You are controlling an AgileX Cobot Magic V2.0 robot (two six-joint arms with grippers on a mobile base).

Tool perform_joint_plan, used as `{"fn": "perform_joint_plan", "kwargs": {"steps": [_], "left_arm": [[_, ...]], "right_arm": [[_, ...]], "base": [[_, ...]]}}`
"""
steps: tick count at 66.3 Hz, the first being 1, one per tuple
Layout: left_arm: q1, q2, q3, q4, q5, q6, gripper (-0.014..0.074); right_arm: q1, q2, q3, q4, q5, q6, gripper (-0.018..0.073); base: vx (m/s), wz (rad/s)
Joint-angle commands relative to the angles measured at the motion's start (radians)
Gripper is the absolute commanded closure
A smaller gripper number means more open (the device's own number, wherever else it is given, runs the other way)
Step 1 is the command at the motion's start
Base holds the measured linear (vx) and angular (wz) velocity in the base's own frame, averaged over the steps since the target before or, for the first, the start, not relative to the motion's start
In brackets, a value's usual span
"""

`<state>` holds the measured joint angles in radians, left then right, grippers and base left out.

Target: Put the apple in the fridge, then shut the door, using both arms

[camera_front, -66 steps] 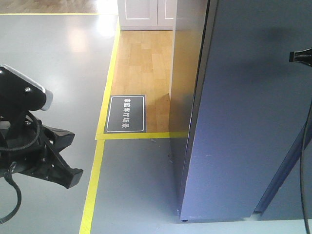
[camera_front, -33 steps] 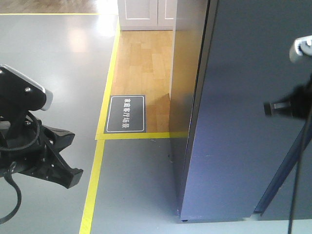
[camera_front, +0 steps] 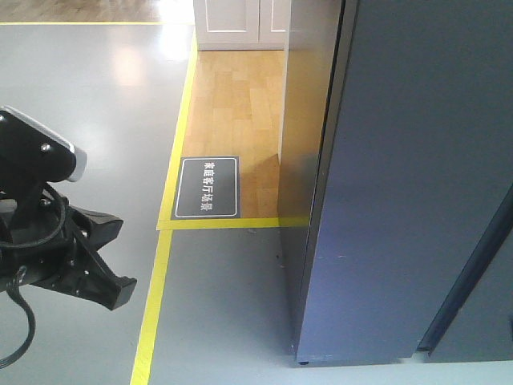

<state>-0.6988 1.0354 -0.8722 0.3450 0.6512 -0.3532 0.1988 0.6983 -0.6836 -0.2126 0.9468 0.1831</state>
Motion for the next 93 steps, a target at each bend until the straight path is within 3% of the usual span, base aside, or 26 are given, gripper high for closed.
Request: {"fn": "perform_joint_plan", "kwargs": {"steps": [1, 16, 30, 93], "left_arm": [[-0.009, -0.015, -0.025, 0.017, -0.051, -0.010, 0.0603], [-0.009, -0.015, -0.025, 0.017, -0.051, -0.010, 0.0603], [-0.009, -0.015, -0.025, 0.017, -0.051, -0.010, 0.0603], [-0.009, -0.017, -0.025, 0.014, -0.047, -0.010, 0.0603]], "right_arm": [[0.001, -0.093, 0.013, 0.005, 0.034, 0.001, 0.0562], [0.001, -0.267, 0.060, 0.080, 0.157, -0.083, 0.0562], [0.001, -0.354, 0.072, 0.123, 0.166, -0.089, 0.0562], [0.001, -0.370, 0.072, 0.132, 0.169, -0.089, 0.0562]], "base": [[0.00, 0.00], [0.00, 0.00], [0.00, 0.00], [0.00, 0.00]]}}
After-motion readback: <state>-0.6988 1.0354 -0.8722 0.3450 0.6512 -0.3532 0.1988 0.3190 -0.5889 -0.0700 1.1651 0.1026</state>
